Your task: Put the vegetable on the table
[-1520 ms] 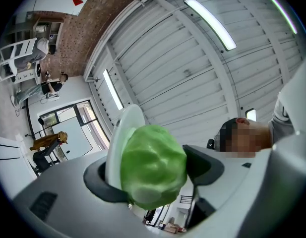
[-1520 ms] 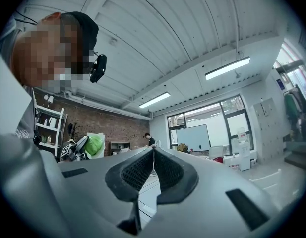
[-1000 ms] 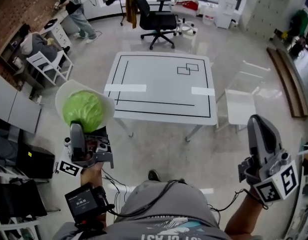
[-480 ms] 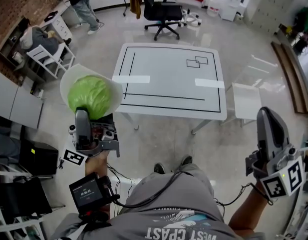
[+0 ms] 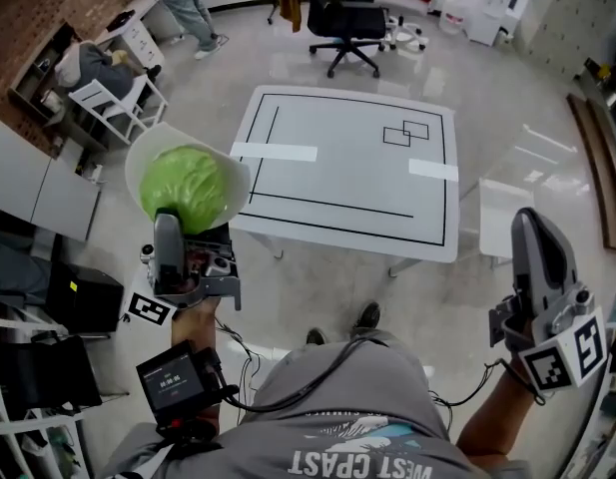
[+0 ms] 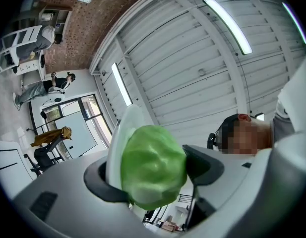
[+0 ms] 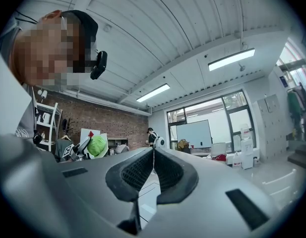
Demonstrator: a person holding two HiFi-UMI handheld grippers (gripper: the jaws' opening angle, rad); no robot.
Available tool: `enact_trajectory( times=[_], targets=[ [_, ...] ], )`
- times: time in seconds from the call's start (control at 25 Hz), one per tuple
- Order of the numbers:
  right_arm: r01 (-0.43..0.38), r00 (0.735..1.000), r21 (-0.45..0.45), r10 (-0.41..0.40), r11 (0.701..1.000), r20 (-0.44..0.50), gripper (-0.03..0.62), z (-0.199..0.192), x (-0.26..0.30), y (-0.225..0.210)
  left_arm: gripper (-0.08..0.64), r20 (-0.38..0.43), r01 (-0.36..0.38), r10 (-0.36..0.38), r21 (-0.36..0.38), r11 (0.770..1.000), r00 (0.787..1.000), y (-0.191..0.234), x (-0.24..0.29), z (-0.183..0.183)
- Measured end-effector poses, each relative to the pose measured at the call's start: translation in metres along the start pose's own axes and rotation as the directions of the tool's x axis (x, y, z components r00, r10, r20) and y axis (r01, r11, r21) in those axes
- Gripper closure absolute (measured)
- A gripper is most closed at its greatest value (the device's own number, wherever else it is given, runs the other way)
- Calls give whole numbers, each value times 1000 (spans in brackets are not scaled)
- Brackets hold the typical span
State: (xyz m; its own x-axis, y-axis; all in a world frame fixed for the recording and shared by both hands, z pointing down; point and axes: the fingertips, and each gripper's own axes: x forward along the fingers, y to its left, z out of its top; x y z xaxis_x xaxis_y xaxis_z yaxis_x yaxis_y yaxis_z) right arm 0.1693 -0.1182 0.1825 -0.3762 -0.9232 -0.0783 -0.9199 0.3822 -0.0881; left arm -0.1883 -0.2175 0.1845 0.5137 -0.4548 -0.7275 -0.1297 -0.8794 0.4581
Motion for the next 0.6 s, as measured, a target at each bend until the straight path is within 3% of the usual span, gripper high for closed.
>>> enact_trajectory(
  times=[0.6],
  targets=[
    [-101, 995, 39, 101, 994, 1, 586, -8, 21, -121, 214, 27, -70, 69, 30, 997, 997, 27, 58, -83]
  ],
)
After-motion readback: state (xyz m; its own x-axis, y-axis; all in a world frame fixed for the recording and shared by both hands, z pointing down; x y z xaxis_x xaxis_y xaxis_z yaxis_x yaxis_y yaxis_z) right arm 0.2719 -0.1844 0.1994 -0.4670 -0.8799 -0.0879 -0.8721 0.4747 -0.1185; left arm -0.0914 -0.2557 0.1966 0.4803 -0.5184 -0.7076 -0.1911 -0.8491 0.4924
